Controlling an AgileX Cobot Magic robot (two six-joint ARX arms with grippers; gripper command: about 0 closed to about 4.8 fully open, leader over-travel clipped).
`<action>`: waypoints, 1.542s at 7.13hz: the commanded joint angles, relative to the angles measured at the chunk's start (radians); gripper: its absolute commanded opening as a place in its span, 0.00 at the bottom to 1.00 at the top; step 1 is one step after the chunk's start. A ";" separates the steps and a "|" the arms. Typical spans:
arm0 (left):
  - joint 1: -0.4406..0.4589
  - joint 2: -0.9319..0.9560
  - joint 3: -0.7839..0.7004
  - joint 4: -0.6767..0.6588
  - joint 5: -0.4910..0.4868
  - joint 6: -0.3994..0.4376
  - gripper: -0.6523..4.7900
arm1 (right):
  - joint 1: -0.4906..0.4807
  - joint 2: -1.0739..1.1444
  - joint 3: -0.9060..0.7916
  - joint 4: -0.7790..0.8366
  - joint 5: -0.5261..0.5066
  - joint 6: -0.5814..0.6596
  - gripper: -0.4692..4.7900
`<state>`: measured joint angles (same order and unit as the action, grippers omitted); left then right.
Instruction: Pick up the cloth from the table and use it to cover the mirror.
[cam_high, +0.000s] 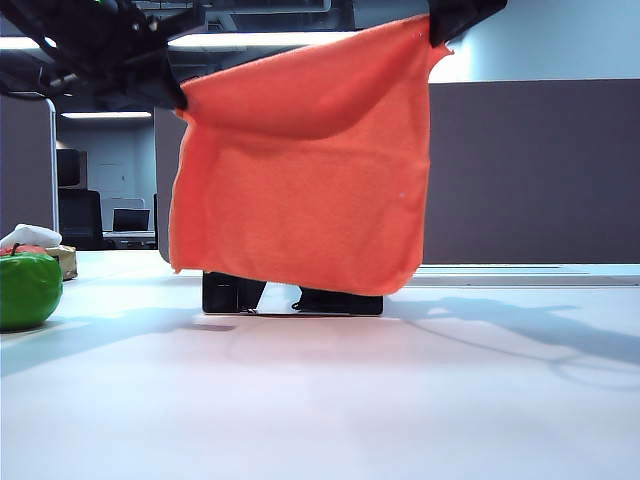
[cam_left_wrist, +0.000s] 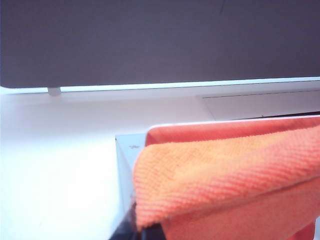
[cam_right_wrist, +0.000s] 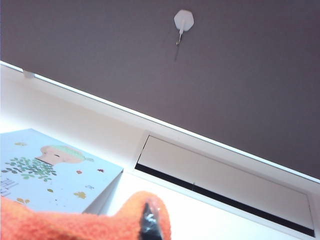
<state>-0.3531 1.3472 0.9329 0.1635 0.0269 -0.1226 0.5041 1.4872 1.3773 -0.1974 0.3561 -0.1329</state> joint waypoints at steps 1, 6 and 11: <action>0.000 0.026 0.004 0.014 0.002 -0.010 0.11 | -0.001 0.022 0.005 0.007 0.008 -0.002 0.08; 0.000 0.020 0.130 0.135 -0.005 0.021 0.11 | -0.001 0.027 0.009 0.181 0.008 -0.058 0.08; 0.000 0.104 0.166 0.058 -0.080 -0.005 0.11 | -0.085 0.029 0.008 0.177 -0.010 0.010 0.08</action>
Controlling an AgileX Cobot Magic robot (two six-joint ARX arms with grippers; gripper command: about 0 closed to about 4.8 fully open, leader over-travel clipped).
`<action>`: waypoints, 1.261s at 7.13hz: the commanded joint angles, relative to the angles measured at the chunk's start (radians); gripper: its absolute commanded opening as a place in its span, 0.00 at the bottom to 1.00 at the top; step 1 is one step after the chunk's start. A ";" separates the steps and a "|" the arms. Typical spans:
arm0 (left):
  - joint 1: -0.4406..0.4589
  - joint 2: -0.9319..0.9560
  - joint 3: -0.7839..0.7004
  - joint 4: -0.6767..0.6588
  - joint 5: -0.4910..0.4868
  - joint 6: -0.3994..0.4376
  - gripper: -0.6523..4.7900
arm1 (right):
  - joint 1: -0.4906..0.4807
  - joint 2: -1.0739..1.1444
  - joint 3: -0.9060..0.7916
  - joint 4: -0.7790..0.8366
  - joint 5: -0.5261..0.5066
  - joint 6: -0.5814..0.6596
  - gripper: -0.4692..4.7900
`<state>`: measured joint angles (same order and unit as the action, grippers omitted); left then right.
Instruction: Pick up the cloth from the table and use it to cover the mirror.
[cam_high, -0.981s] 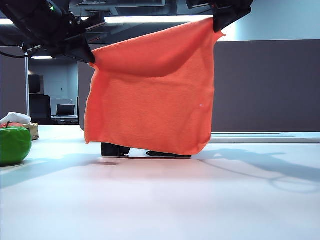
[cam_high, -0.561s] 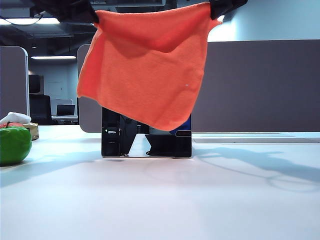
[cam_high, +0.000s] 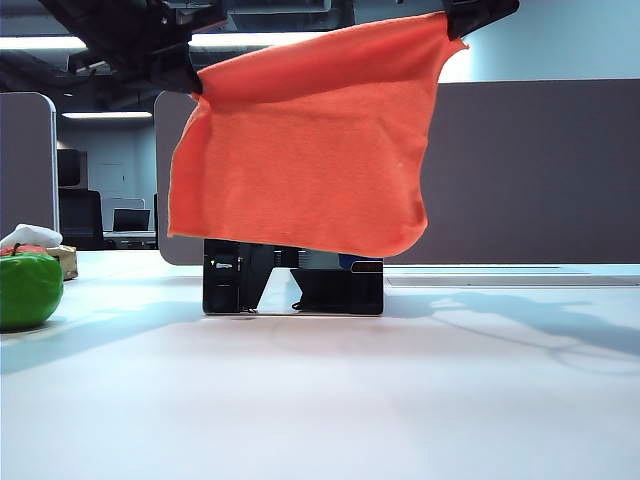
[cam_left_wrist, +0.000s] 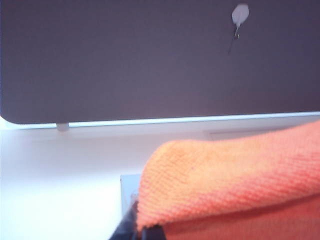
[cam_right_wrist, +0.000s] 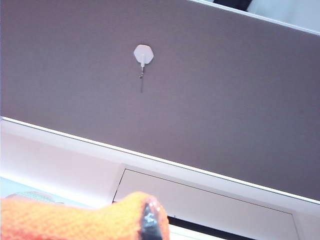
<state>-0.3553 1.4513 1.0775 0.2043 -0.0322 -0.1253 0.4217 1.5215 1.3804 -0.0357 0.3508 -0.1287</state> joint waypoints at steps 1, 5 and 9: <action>0.003 0.010 0.027 -0.031 -0.061 -0.003 0.11 | -0.002 0.011 0.005 -0.022 -0.042 0.005 0.08; 0.003 0.029 0.027 -0.063 -0.062 -0.003 0.11 | -0.002 0.040 0.005 -0.050 -0.062 0.006 0.08; 0.003 0.047 0.027 -0.122 -0.106 -0.006 0.11 | -0.002 0.071 0.005 -0.059 -0.088 0.005 0.08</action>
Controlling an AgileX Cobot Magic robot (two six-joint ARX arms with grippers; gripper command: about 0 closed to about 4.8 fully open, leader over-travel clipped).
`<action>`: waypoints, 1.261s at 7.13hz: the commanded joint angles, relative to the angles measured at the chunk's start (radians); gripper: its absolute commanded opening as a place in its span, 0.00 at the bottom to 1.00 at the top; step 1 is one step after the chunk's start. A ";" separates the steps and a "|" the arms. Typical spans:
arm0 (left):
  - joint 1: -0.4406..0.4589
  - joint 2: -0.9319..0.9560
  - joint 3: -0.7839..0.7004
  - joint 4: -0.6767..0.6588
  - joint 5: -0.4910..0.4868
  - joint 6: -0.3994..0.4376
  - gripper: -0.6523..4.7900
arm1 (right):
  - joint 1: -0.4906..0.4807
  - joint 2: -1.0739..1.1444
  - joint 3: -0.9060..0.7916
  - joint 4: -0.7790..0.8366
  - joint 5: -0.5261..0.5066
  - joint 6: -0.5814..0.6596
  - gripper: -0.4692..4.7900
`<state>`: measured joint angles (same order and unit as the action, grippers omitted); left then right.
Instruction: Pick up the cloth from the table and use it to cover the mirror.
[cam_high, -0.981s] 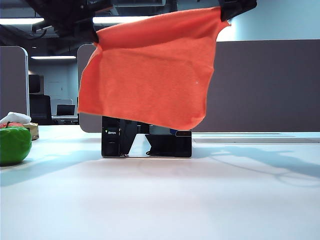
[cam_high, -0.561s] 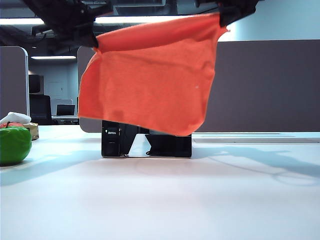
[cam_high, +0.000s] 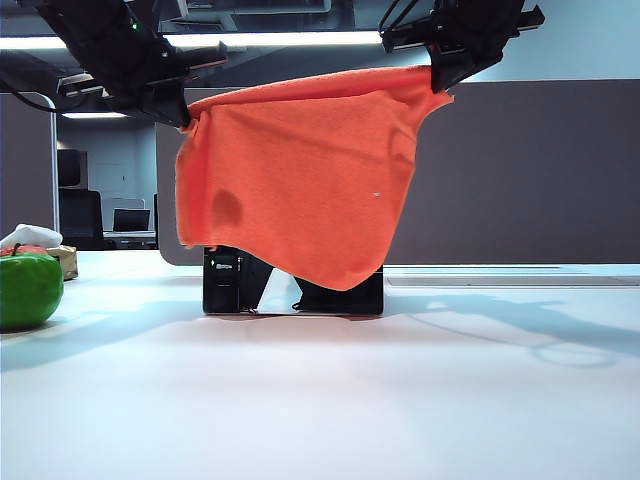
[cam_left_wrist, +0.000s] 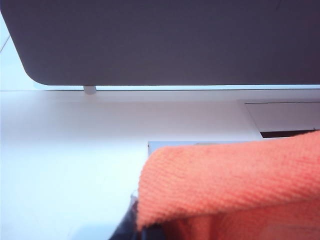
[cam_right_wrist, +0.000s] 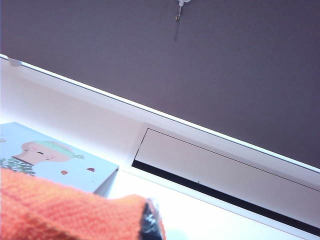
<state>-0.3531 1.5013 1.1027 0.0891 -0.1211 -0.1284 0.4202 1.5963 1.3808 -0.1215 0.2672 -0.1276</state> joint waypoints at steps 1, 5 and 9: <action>0.000 -0.005 0.002 -0.006 -0.016 -0.003 0.12 | -0.001 -0.004 0.004 0.027 -0.004 0.004 0.08; 0.000 -0.191 0.002 -0.050 -0.017 0.065 0.75 | -0.001 -0.019 0.005 0.129 -0.005 0.001 0.50; 0.000 -0.190 0.002 -0.112 -0.010 0.072 0.75 | -0.001 -0.047 0.005 0.169 -0.008 -0.008 0.85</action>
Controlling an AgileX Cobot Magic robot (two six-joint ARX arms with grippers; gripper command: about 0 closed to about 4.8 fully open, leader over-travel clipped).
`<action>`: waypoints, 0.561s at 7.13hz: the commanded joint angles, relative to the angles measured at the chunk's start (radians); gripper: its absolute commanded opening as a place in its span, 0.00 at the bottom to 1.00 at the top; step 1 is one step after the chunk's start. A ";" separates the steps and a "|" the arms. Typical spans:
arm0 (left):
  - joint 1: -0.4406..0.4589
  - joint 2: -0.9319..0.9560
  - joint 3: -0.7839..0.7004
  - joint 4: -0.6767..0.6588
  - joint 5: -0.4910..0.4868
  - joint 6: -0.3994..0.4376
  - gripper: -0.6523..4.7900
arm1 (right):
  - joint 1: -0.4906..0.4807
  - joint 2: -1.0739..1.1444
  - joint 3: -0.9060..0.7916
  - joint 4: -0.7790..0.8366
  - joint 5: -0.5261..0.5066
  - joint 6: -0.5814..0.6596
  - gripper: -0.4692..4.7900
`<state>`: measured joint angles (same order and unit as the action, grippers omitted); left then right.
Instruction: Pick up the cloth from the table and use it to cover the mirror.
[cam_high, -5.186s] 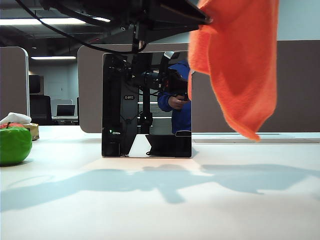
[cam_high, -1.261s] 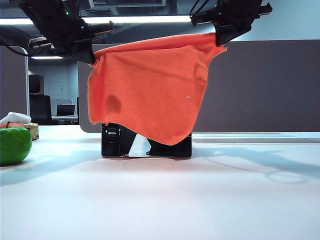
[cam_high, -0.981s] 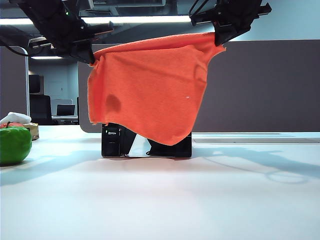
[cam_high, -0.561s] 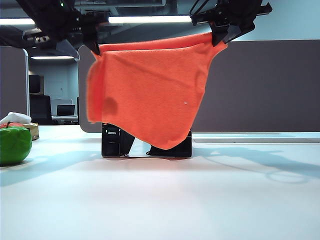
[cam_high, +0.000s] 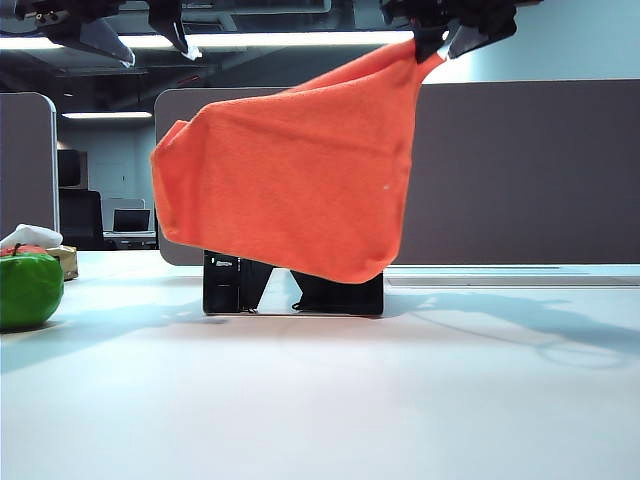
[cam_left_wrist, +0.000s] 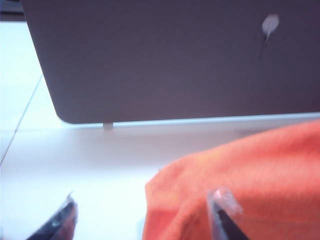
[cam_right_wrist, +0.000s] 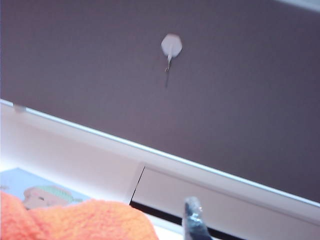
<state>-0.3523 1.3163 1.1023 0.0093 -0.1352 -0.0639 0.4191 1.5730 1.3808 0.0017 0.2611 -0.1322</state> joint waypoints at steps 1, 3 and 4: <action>-0.001 -0.005 0.002 -0.040 0.005 0.007 0.75 | 0.000 -0.024 0.005 0.056 0.059 -0.026 0.94; -0.001 -0.006 0.002 -0.050 0.004 0.007 0.75 | -0.002 -0.022 0.004 0.019 0.174 -0.092 0.94; -0.001 -0.005 0.002 -0.049 0.005 0.007 0.75 | -0.044 -0.021 0.004 -0.083 0.170 -0.107 0.94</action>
<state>-0.3523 1.3163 1.1023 -0.0460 -0.1337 -0.0601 0.3786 1.5570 1.3811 -0.0563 0.4435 -0.2371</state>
